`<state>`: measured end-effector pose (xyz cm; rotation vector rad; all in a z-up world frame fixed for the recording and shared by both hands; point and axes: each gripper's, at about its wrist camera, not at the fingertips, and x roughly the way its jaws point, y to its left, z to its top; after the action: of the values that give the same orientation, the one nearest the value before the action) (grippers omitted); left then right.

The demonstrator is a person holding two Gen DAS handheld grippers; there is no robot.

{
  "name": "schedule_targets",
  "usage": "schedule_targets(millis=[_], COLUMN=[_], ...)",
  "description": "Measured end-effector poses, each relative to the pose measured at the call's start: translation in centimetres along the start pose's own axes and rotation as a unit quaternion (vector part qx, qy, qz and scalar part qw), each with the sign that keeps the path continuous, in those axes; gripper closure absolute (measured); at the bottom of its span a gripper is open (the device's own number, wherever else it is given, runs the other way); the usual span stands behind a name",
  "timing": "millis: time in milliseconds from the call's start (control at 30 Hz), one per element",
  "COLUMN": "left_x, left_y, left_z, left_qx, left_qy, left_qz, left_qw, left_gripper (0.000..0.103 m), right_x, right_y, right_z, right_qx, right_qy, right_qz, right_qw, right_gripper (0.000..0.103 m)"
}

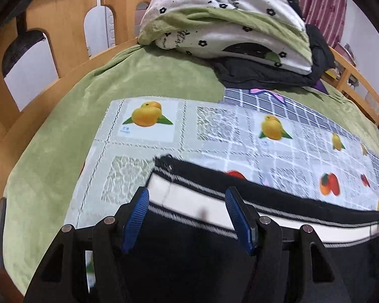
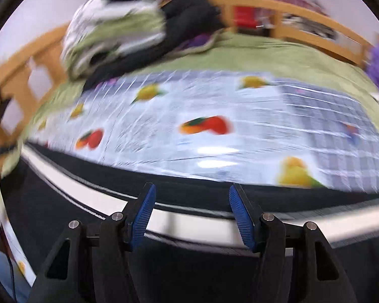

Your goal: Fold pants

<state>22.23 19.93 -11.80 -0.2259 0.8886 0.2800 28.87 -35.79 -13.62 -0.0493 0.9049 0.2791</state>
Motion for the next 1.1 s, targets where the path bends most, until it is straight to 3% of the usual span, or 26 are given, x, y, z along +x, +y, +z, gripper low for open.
schedule_targets(millis=[133,233,267,300,333,367,400,500,700,833,1033,1067,1100], left_x=[2.5,4.2,4.6,5.2,5.4,5.5,5.4,4.3,3.1,5.5,5.8,5.5,5.1], left_y=[0.4,0.5,0.4,0.3,0.3,0.3,0.3,0.9,2.4,1.8,1.0,1.0,1.1], left_z=[1.2,1.3,1.2,1.1,1.0,0.9,0.7,0.8,1.8,1.5,1.4,1.4,1.5], left_qx=[0.007,0.010,0.013,0.016,0.017,0.020,0.025,0.024,-0.015,-0.009,0.008,0.009,0.011], left_qy=[0.017,0.029,0.032,0.038,0.038,0.036,0.029,0.016,-0.009,0.018,0.013,0.015,0.017], left_qz=[0.006,0.010,0.009,0.008,0.011,0.023,0.030,-0.003,-0.048,-0.024,0.004,0.008,0.014], left_qw=[0.9998,0.9995,0.9994,0.9991,0.9991,0.9989,0.9988,0.9996,0.9987,0.9995,0.9999,0.9998,0.9997], left_gripper=[0.042,0.042,0.042,0.047,0.053,0.069,0.075,0.081,0.082,0.081,0.077,0.072,0.066], right_x=[4.8,6.3,6.3,6.6,6.5,6.2,6.1,5.5,3.9,5.8,7.1,6.8,6.2], right_y=[2.4,3.7,3.9,3.9,3.9,3.9,4.0,4.6,3.0,2.9,2.8,2.7,2.6], right_z=[0.2,-1.0,-1.2,-1.0,-1.0,-0.9,-1.0,-1.1,0.1,0.2,-0.3,-0.2,-0.2], right_qx=[-0.064,-0.107,-0.117,-0.119,-0.118,-0.117,-0.120,-0.139,-0.085,-0.074,-0.054,-0.056,-0.062], right_qy=[0.053,0.079,0.072,0.073,0.075,0.070,0.069,0.058,0.009,0.028,0.037,0.041,0.045], right_qz=[0.014,-0.006,-0.006,0.000,0.006,0.001,-0.001,-0.013,0.015,0.010,-0.002,-0.002,-0.002], right_qw=[0.996,0.991,0.990,0.990,0.990,0.991,0.990,0.989,0.996,0.997,0.998,0.998,0.997], right_gripper=[0.043,0.045,0.058,0.085,0.099,0.099,0.099,0.100,0.100,0.100,0.099,0.097,0.086])
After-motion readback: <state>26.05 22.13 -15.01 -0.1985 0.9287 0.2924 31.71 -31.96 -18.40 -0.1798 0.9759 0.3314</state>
